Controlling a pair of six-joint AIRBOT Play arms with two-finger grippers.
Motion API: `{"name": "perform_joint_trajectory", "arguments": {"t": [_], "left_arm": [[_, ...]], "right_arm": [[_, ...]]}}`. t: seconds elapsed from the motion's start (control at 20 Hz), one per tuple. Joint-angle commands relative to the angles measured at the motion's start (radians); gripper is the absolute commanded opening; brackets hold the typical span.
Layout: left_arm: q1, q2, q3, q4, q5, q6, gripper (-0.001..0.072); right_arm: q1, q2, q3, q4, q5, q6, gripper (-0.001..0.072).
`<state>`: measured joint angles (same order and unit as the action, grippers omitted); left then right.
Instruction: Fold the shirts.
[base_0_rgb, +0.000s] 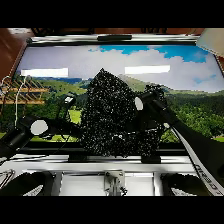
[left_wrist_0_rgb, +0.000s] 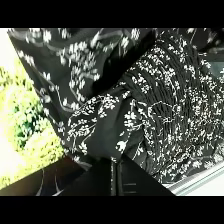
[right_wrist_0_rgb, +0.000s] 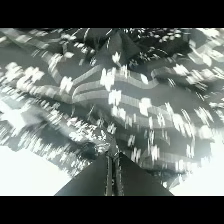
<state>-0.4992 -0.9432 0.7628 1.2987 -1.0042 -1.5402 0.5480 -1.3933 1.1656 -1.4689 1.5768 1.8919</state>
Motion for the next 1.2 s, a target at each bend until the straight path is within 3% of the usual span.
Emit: {"name": "perform_joint_trajectory", "arguments": {"t": [0.0,0.2,0.35,0.55,0.65,0.7,0.75,0.8,0.85,1.0,1.15], "left_arm": [[0.000,0.001,0.068,0.000,0.000,0.002,0.0055],[0.002,0.016,0.217,0.018,-0.047,0.002,0.0055],[0.029,0.049,0.295,0.060,-0.148,0.001,0.0055],[0.068,0.069,0.255,0.084,-0.376,0.002,0.0055],[0.069,0.068,0.141,0.090,-0.390,-0.002,0.0058],[0.069,0.065,0.061,0.089,-0.359,-0.003,0.0104],[0.069,0.063,-0.014,0.089,-0.313,-0.026,0.0244],[0.069,0.058,-0.081,0.085,-0.279,-0.054,0.0492],[0.069,0.052,-0.116,0.071,-0.286,-0.062,0.0669],[0.069,0.054,-0.092,-0.002,-0.338,-0.062,0.0686],[0.067,0.054,-0.040,-0.224,-0.223,-0.061,0.0675]], "right_arm": [[0.005,0.141,0.085,-0.037,-0.002,-0.009,0.0073],[0.021,0.361,0.206,-0.004,-0.037,0.002,0.0072],[0.134,0.471,0.209,-0.045,0.026,0.063,0.0072],[0.370,0.480,0.177,-0.201,0.096,0.230,0.0072],[0.460,0.476,0.103,-0.247,0.069,0.346,0.0072],[0.491,0.467,0.056,-0.250,0.050,0.385,0.0072],[0.516,0.454,0.015,-0.248,0.026,0.408,0.0072],[0.537,0.433,-0.018,-0.245,0.001,0.412,0.0072],[0.552,0.406,-0.035,-0.243,-0.020,0.411,0.0072],[0.572,0.330,-0.038,-0.214,-0.084,0.403,0.0072],[0.572,0.296,-0.038,-0.181,-0.113,0.399,0.0072]]}}
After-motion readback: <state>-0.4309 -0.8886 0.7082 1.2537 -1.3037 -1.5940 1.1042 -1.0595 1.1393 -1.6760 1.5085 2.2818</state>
